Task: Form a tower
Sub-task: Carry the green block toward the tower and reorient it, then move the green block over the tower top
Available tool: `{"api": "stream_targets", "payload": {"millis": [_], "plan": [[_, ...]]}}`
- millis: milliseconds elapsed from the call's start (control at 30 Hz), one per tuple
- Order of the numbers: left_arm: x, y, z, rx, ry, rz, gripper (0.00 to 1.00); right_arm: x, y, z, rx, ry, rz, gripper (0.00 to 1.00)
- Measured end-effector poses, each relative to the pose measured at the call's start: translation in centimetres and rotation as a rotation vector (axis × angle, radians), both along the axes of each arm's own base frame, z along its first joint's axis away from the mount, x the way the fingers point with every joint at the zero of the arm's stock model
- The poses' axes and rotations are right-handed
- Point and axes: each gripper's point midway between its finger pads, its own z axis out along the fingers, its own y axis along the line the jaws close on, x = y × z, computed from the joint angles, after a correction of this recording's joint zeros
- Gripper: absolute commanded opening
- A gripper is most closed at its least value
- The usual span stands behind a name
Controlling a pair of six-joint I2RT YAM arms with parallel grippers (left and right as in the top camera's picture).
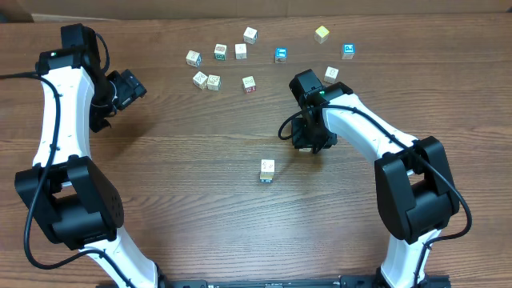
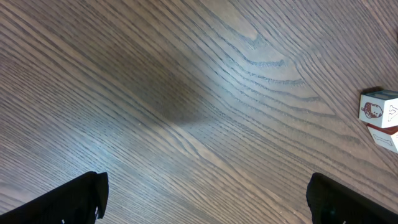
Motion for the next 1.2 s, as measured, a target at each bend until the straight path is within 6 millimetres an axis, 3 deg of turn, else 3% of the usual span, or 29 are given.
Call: {"api": "stream_targets", "payload": {"millis": [100,433,500,667,867,1033,1200], "plan": [[0.0,0.0,0.0,0.000,0.000,0.000,0.99,0.0,0.0,0.0,0.000,0.001,-0.002,0.27],[0.0,0.0,0.0,0.000,0.000,0.000,1.00,-1.2,-0.5,0.8,-0.028,0.063,-0.001,0.28],[0.0,0.0,0.0,0.000,0.000,0.000,1.00,-0.9,-0.4,2.1,-0.027,0.063,-0.002,0.26],[0.0,0.0,0.0,0.000,0.000,0.000,0.99,0.2,0.1,7.2,-0.003,0.015,-0.018,0.25],[0.0,0.0,0.0,0.000,0.000,0.000,1.00,-1.8,0.3,14.5,0.069,-0.080,-0.068,0.25],[0.0,0.0,0.0,0.000,0.000,0.000,1.00,-4.6,0.1,17.5,0.090,-0.091,-0.106,0.25],[0.0,0.0,0.0,0.000,0.000,0.000,1.00,-6.1,1.9,17.9,0.099,-0.082,-0.102,0.25]]}}
